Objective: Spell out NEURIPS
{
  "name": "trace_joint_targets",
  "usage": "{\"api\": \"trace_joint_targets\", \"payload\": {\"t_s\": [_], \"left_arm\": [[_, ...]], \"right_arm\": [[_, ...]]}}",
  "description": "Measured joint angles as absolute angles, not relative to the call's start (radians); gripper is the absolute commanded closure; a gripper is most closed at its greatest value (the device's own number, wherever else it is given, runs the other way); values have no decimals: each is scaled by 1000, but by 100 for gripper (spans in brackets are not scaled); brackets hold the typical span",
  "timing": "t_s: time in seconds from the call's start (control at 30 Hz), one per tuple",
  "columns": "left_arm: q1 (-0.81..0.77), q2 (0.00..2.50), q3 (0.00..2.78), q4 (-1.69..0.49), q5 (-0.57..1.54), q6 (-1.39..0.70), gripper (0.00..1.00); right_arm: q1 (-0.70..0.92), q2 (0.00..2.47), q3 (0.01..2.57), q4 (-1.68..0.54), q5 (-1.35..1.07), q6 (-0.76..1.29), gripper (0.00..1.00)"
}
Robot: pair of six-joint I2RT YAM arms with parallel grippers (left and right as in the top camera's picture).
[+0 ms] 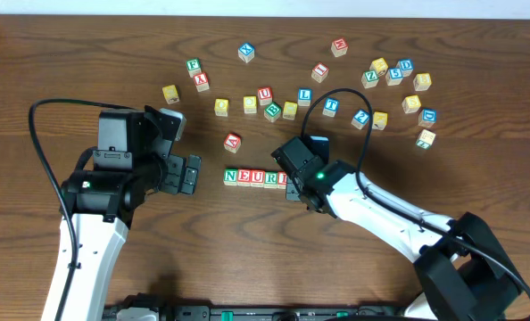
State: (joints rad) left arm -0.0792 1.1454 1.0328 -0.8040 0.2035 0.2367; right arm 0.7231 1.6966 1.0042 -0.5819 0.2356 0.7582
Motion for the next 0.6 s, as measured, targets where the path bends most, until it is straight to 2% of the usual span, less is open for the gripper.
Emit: {"api": "trace_joint_targets", "payload": {"t_s": [0.6], "left_arm": [[-79, 1145, 1033, -804, 204, 236, 2]], "right_arm": [[723, 1767, 1004, -530, 239, 752, 99]]}}
